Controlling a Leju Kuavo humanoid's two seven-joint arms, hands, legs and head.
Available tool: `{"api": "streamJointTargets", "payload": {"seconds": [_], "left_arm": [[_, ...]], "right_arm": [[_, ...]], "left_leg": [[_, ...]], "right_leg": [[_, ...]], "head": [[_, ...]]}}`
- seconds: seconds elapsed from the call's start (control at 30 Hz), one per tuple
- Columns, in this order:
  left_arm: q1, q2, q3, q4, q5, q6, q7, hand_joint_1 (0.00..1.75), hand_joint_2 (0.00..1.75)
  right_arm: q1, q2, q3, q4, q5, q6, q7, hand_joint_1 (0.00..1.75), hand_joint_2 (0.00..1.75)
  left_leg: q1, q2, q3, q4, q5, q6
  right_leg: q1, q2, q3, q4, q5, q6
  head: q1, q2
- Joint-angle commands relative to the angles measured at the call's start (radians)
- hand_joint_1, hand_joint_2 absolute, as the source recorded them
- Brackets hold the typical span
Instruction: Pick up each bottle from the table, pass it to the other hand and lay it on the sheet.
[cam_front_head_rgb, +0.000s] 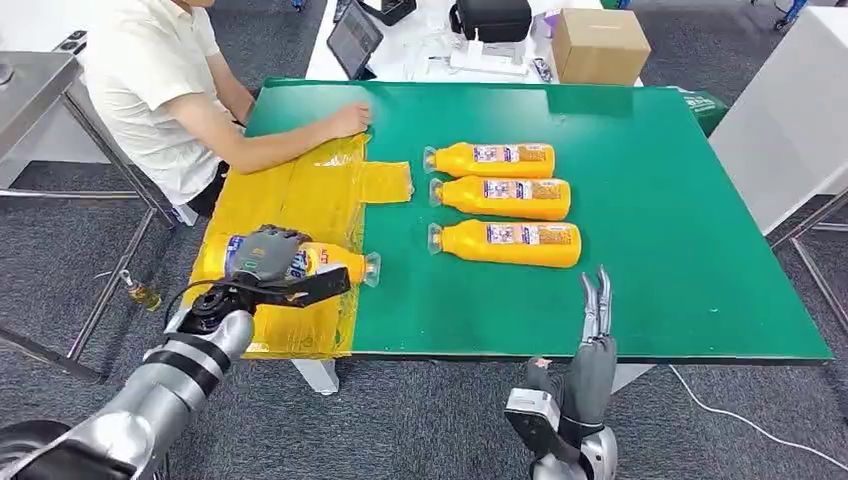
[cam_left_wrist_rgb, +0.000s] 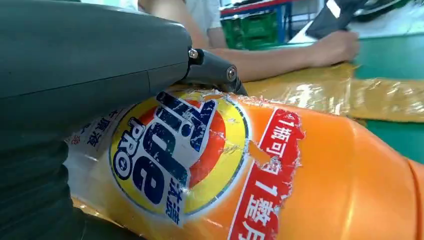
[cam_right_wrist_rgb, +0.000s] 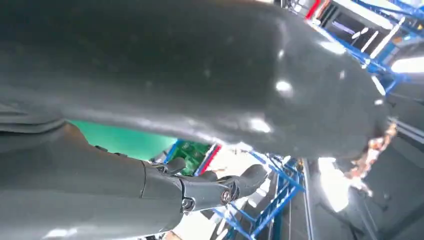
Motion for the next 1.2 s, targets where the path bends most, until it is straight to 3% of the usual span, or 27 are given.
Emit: {"api": "streamJointTargets", "payload": {"seconds": [0.03,0.1,0.13,0.27,0.3,0.33,0.4,0.47,0.9,1.2], "left_arm": [[-0.120,-0.035,-0.046,0.253,-0.013,0.021,0.023,1.75,1.75],[-0.139,-0.042,-0.043,0.308,-0.024,0.015,0.019,1.75,1.75],[-0.152,-0.052,-0.033,0.349,-0.029,0.016,0.030,1.75,1.75],[-0.177,-0.087,0.070,0.431,0.076,-0.123,-0.004,1.75,1.75],[-0.176,-0.093,0.104,0.431,0.113,-0.131,-0.010,1.66,1.75],[-0.176,-0.095,0.117,0.430,0.126,-0.131,-0.012,1.27,1.75],[-0.182,-0.100,0.156,0.427,0.160,-0.109,0.001,0.16,1.75],[-0.188,-0.099,0.171,0.428,0.166,-0.068,0.009,0.00,1.75],[-0.180,-0.122,0.194,0.450,0.188,-0.083,-0.041,0.00,1.75],[-0.171,-0.145,0.260,0.388,0.288,-0.087,-0.175,0.00,1.75]], "right_arm": [[-0.040,-0.035,0.040,0.112,-0.027,0.003,-0.003,0.00,0.00],[-0.045,-0.040,0.049,0.133,-0.039,0.003,-0.003,0.00,0.00],[-0.051,-0.043,0.055,0.153,-0.020,0.003,-0.003,0.00,0.00],[-0.079,-0.050,0.091,0.194,-0.028,0.003,-0.003,0.00,0.00],[-0.082,-0.049,0.091,0.199,-0.028,0.003,-0.003,0.00,0.00],[-0.085,-0.049,0.093,0.203,-0.028,0.003,-0.003,0.00,0.00],[-0.093,-0.051,0.100,0.212,-0.028,0.003,-0.003,0.00,0.00],[-0.098,-0.054,0.111,0.204,-0.036,0.003,-0.003,0.00,0.00],[-0.109,-0.041,0.090,0.203,-0.014,0.003,-0.003,0.00,0.00],[-0.093,-0.047,0.067,0.208,0.000,0.003,-0.003,0.00,0.00]], "left_leg": [[0.001,0.000,0.004,-0.001,-0.001,0.001],[0.002,0.000,0.008,-0.001,-0.003,0.002],[0.001,0.000,0.003,-0.001,-0.001,0.001],[0.002,0.002,0.007,-0.001,-0.002,0.002],[0.001,0.001,0.002,0.000,-0.001,0.001],[0.001,0.002,0.005,-0.001,-0.002,0.002],[0.001,0.001,0.003,-0.001,-0.001,0.001],[0.001,0.001,0.003,-0.001,-0.001,0.002],[0.000,0.000,0.001,0.000,-0.001,0.001],[0.001,-0.001,0.002,-0.001,-0.001,0.002]], "right_leg": [[0.001,-0.001,0.004,-0.001,-0.001,-0.002],[0.003,-0.002,0.009,-0.003,-0.003,-0.005],[0.002,-0.001,0.004,-0.002,-0.001,-0.002],[0.003,-0.001,0.008,-0.003,-0.002,-0.005],[0.002,0.000,0.003,-0.002,-0.001,-0.003],[0.002,0.000,0.005,-0.002,-0.001,-0.004],[0.002,-0.001,0.004,-0.002,-0.001,-0.003],[0.002,0.000,0.004,-0.002,-0.001,-0.003],[0.001,0.000,0.003,-0.001,-0.001,-0.002],[0.001,-0.002,0.004,-0.001,-0.001,-0.002]], "head": [[0.000,0.000],[0.000,0.000],[0.000,0.000],[0.000,0.000],[0.000,0.000],[0.000,0.000],[0.000,0.000],[0.000,0.000],[0.000,0.000],[0.000,0.000]]}}
